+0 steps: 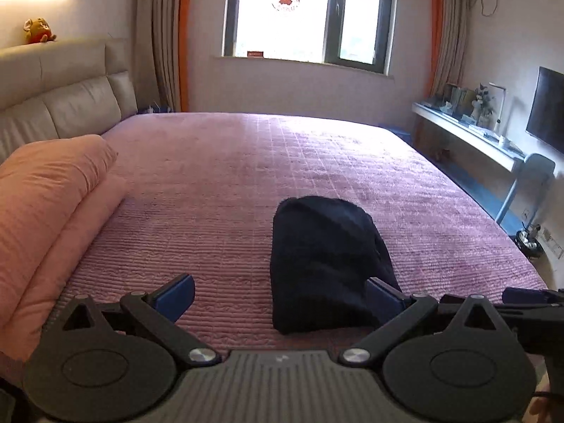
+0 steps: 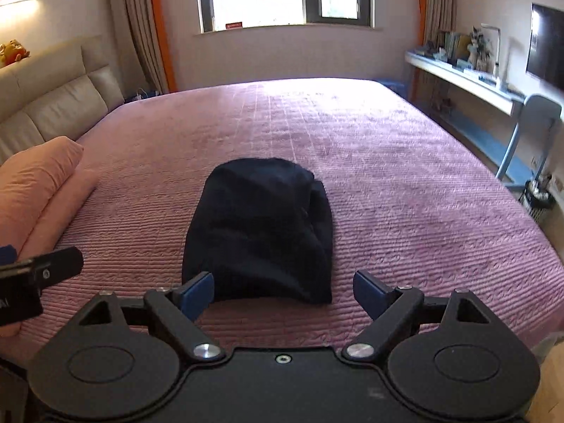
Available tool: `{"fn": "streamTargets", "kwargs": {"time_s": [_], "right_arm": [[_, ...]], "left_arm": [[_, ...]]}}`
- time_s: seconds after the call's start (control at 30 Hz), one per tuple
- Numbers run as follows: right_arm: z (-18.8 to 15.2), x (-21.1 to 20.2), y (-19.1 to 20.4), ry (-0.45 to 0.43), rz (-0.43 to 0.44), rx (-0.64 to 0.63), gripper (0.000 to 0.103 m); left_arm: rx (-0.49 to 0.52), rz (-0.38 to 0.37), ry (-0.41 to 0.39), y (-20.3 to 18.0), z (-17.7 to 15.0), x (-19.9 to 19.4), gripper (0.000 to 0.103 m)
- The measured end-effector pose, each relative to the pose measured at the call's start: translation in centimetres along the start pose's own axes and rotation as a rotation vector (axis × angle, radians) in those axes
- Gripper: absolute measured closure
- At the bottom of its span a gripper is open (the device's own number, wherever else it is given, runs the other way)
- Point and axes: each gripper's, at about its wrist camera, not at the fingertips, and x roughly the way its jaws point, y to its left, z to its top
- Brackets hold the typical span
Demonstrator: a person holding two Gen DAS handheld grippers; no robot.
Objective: Fold large clothes
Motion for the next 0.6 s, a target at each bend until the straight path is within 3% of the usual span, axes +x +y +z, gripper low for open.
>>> {"fn": "streamTargets", "kwargs": {"time_s": [0.27, 0.47, 0.6], "right_arm": [[-1.0, 1.0, -0.3, 0.058, 0.008, 0.014, 0.001], [-1.5, 0.9, -0.3, 0.064, -0.001, 0.007, 0.001], [-1.7, 0.7, -0.5, 0.066, 0.002, 0.011, 0.001]], "left_arm": [[0.073, 0.035, -0.016, -1.7, -0.5, -0.2, 0.0], [0.051, -0.012, 0.008, -1.6, -0.8, -0.2, 0.0], [0.057, 0.013, 0.0, -1.6, -0.9, -0.4, 0.0]]}}
